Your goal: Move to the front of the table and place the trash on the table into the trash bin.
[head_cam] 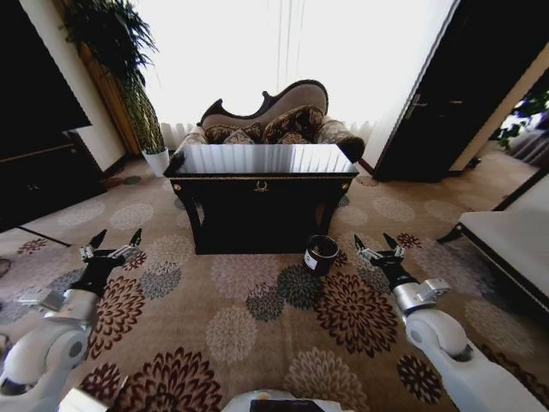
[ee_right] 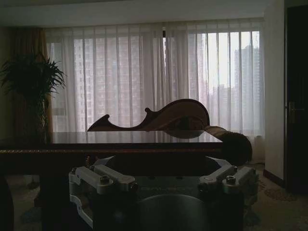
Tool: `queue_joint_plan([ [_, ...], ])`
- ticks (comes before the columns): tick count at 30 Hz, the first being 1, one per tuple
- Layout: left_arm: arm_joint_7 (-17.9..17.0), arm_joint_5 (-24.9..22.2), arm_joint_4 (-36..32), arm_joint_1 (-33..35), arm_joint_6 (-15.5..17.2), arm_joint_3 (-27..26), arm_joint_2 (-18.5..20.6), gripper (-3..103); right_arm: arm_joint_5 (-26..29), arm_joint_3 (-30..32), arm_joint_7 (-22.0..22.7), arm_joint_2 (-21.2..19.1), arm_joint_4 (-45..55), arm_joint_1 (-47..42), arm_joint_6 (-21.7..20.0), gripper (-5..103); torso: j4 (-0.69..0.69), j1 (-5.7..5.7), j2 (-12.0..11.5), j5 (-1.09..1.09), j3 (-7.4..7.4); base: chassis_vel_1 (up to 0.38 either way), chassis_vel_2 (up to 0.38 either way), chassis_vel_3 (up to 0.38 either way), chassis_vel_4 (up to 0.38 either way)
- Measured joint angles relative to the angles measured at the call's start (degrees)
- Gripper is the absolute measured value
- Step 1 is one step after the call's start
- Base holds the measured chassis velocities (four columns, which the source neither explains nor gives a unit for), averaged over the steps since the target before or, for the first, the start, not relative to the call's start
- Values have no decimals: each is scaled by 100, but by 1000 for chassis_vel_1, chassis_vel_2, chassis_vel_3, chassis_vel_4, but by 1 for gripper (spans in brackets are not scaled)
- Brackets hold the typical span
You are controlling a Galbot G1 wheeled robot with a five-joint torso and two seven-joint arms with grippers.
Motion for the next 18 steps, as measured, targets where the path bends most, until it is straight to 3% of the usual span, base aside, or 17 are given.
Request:
queue_joint_plan([
  [18,0,0,0,0,0,0,0,100,0,0,0,0,0,1,0,100,0,4,-3,0,2,13,-7,-10,9],
])
